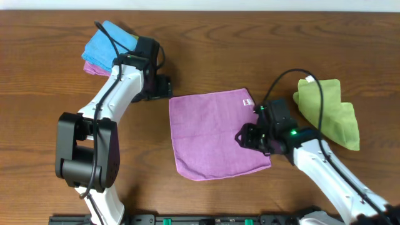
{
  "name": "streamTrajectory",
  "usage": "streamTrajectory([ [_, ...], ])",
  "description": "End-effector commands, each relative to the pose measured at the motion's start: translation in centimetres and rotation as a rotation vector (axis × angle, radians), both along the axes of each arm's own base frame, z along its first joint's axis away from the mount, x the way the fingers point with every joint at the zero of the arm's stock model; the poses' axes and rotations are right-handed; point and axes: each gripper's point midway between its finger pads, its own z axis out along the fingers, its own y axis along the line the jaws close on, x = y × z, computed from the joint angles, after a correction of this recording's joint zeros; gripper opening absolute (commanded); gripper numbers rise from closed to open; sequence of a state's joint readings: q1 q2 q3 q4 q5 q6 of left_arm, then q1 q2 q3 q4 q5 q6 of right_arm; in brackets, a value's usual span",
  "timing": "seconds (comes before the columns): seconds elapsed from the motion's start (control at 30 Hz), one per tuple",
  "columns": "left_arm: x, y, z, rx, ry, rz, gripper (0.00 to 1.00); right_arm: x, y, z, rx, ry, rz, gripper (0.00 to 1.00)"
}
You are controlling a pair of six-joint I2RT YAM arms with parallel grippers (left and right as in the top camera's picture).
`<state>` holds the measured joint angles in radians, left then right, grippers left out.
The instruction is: Fold the cloth
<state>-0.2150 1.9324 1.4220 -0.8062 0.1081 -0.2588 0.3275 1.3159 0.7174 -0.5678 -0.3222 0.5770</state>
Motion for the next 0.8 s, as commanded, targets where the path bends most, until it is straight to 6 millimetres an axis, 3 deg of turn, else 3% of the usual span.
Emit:
streamTrajectory([
  [0.0,-0.1,-0.2,2.9,-0.055,-0.025,0.028,0.95,0.6,-1.0,2.0,0.011,-0.08,0.01,0.72],
  [0.13,-2.5,-0.3,4.5,-0.152,0.056,0.1,0.95,-0.6,-2.8,3.0,0.003,-0.07,-0.01,0.99],
  [0.4,-5.2,-0.9,7.0,-0.284,0.125,0.127,0.95,-3.9,-5.3,2.7,-0.045,-0.009,0.006,0.99],
  [0.63,-8.4,-0.9,7.6,-0.289,0.241,0.136,0.95,-5.3,-5.4,1.2,0.02,0.027,-0.021,0.99],
  [0.77,-10.3,-0.5,9.0,-0.273,0.258,0.123,0.95,-5.7,-5.3,0.4,0.032,0.04,-0.021,0.99],
])
